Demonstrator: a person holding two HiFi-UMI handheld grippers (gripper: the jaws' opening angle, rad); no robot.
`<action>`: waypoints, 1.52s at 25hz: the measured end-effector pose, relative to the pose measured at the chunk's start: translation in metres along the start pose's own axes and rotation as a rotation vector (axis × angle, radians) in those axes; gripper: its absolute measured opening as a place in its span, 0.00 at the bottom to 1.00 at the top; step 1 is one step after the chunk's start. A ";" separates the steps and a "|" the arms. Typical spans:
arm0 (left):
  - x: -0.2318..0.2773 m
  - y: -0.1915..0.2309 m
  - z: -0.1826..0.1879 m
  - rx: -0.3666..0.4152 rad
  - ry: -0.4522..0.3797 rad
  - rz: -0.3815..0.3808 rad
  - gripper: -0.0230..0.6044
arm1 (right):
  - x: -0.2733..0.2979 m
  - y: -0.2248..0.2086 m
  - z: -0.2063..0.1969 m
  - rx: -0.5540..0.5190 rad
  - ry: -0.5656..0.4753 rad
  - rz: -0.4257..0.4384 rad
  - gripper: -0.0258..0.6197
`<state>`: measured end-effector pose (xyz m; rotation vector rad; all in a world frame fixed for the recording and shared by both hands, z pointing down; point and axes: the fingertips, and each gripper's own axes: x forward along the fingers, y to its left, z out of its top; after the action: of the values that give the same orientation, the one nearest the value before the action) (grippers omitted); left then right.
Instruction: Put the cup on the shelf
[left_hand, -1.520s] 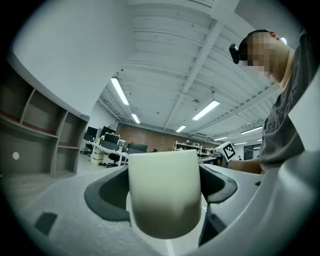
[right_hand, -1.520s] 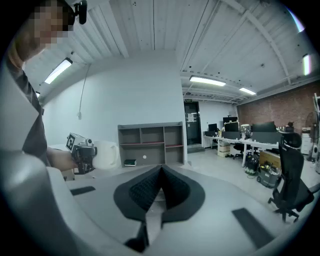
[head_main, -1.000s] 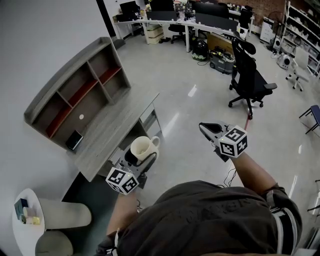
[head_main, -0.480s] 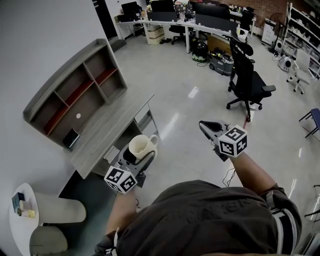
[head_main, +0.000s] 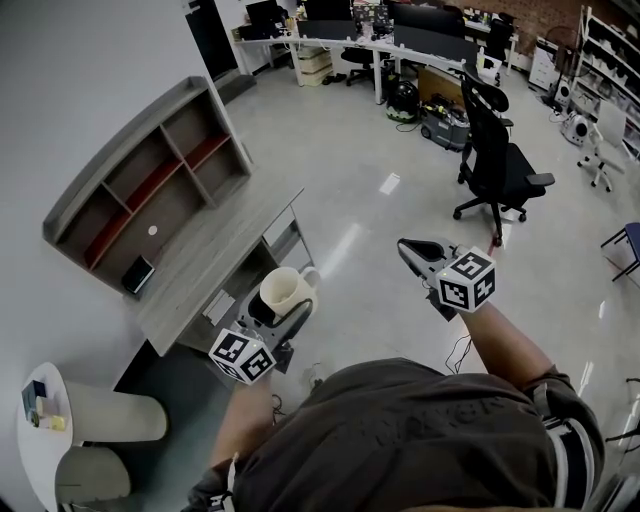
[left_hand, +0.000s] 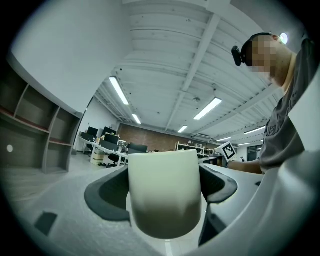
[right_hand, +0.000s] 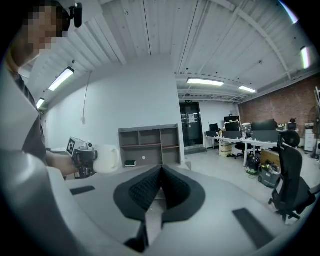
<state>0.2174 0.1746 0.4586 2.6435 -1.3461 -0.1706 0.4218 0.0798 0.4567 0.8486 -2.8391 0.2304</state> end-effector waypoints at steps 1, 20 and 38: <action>0.003 0.005 0.001 -0.001 -0.002 0.000 0.68 | 0.005 -0.003 0.001 -0.002 0.002 -0.001 0.03; 0.110 0.298 0.066 0.017 -0.012 -0.136 0.68 | 0.271 -0.102 0.089 -0.017 -0.047 -0.113 0.03; 0.213 0.480 0.094 -0.008 0.021 -0.149 0.68 | 0.435 -0.221 0.124 0.038 -0.051 -0.139 0.03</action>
<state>-0.0541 -0.2852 0.4581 2.7313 -1.1398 -0.1662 0.1718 -0.3566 0.4472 1.0688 -2.8152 0.2476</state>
